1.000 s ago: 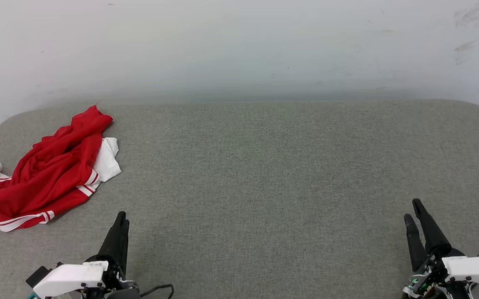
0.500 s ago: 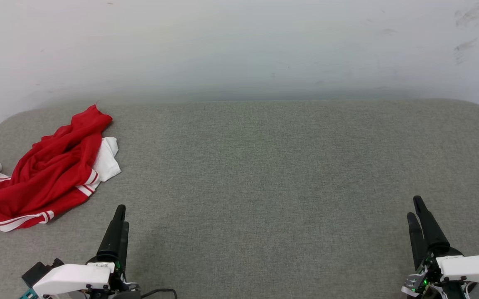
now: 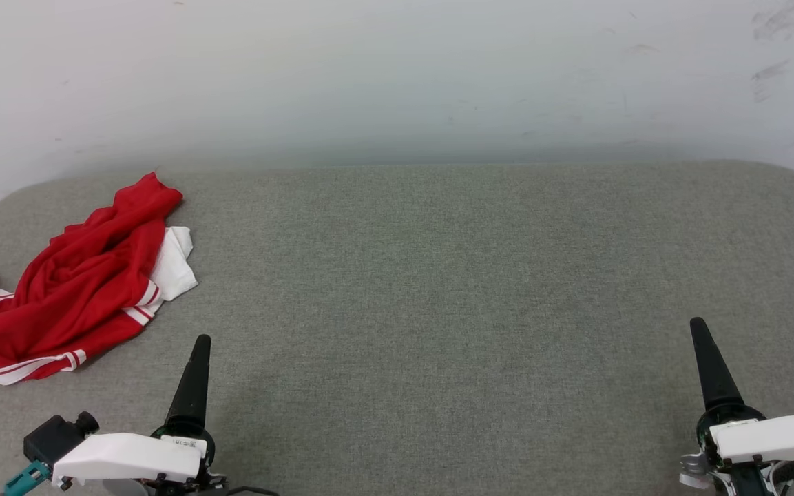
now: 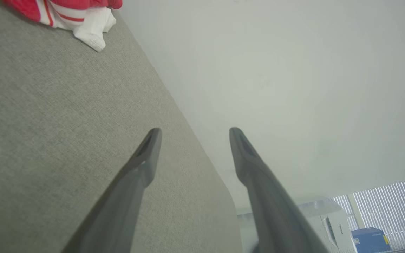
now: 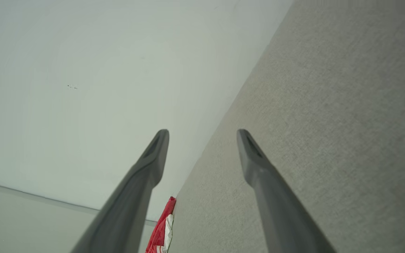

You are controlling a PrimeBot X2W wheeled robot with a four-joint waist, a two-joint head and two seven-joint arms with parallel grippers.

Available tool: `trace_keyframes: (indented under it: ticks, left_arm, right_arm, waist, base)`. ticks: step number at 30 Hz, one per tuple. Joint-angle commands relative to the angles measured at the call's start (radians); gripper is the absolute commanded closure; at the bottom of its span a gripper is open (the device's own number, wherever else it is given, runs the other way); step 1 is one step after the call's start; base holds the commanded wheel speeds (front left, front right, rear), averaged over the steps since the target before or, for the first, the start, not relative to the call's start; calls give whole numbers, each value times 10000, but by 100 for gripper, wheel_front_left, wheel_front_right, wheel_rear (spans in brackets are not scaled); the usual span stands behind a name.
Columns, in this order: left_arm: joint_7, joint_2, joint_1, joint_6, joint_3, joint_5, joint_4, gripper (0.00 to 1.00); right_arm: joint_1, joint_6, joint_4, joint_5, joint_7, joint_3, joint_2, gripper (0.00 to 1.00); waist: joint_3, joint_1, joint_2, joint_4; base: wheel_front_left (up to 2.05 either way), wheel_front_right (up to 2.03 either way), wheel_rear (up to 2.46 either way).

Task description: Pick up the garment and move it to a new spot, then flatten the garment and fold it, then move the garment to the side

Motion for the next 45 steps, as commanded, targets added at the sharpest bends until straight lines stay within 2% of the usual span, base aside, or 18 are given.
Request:
trace_keyframes:
  ticks: [1,14,19,30,45]
  left_arm:
    - [-135,174,-41,-1,-66,636,-278,0]
    - [-601,570,226,4,-408,4155,-538,0]
    - [-764,588,337,137,-421,5146,-551,0]
    - [-1096,548,594,171,-347,6427,-529,0]
    - [-1471,542,845,28,-193,7697,-510,0]
  right_arm:
    - [-118,-1,-257,-598,-134,-61,-100,0]
    - [93,-1,-602,-3253,-600,26,-255,0]
    - [163,-1,-666,-4240,-760,78,-336,0]
    - [374,-1,-805,-6253,-1093,-115,-472,0]
    - [595,-2,-971,-8194,-1476,-501,-403,0]
  waist:
    - [10,0,0,-5]
    - [35,0,0,-38]
    - [48,0,0,-46]
    - [55,0,0,-80]
    - [59,0,0,-155]
  base:
    - [0,0,0]
    - [0,0,0]
    - [0,0,0]
    - [0,0,0]
    - [0,0,0]
